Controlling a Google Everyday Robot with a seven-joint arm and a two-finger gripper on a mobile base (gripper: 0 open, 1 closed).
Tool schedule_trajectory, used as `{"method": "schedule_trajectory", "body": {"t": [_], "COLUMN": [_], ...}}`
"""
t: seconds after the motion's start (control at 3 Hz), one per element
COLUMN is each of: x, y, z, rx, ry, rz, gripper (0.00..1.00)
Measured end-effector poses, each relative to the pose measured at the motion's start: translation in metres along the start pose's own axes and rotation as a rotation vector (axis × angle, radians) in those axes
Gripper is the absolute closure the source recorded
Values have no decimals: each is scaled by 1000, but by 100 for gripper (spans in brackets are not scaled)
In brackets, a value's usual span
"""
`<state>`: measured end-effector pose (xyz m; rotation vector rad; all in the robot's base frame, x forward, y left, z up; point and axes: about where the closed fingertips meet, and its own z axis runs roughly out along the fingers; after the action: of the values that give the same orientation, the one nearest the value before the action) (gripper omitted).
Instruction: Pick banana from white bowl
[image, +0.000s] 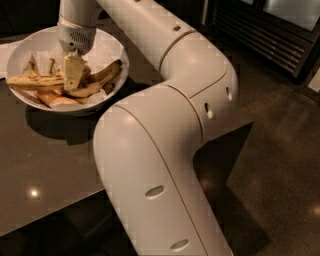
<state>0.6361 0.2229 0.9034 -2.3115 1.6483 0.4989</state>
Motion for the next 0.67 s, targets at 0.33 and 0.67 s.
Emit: {"method": "schedule_trajectory", "body": {"t": [0.33, 0.67], "x": [3, 3], "y": [0, 0], "z": [-2, -2], "rx": [13, 13], "ry": [26, 27], "rz": [2, 3], "gripper": [81, 100]}}
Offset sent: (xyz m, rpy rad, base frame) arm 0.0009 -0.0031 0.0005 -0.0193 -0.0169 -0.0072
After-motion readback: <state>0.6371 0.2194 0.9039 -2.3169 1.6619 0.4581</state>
